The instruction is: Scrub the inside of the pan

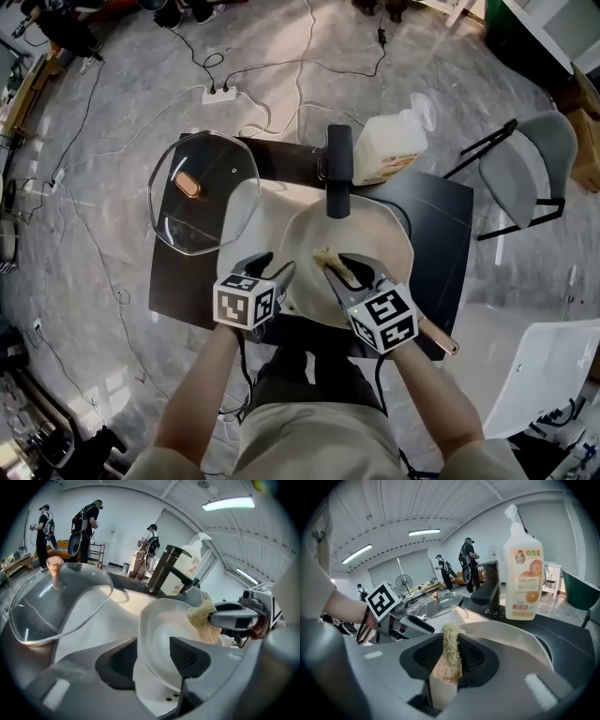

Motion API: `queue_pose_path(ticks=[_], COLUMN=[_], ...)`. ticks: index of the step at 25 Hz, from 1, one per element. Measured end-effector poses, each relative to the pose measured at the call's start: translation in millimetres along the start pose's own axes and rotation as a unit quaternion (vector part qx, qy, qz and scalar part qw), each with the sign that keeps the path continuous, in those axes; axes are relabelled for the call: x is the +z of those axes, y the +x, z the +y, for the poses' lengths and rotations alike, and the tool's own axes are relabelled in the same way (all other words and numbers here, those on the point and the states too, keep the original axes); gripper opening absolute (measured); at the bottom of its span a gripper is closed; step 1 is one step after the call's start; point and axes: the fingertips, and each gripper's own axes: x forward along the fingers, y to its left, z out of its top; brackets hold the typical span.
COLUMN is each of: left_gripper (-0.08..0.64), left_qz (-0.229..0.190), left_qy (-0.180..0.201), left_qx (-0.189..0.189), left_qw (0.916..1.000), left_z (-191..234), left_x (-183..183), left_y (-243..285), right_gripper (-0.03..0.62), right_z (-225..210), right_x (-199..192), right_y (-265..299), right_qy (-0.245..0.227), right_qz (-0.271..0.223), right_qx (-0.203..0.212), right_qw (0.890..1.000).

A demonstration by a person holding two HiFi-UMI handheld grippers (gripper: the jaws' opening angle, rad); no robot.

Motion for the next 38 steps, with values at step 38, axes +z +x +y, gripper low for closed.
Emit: queue_pose_path(ticks=[38], left_gripper=[0.103], left_qz=[0.069], left_qy=[-0.035], left_qx=[-0.027], left_qw=[0.9966], left_z=[12], left_x=[-42], left_y=[35], right_gripper=[0.112], right_z=[-58], right_x=[-40], right_y=[124], right_qy=[-0.25], right_qz=[0.059], right_qx=[-0.031], right_qw=[0.966])
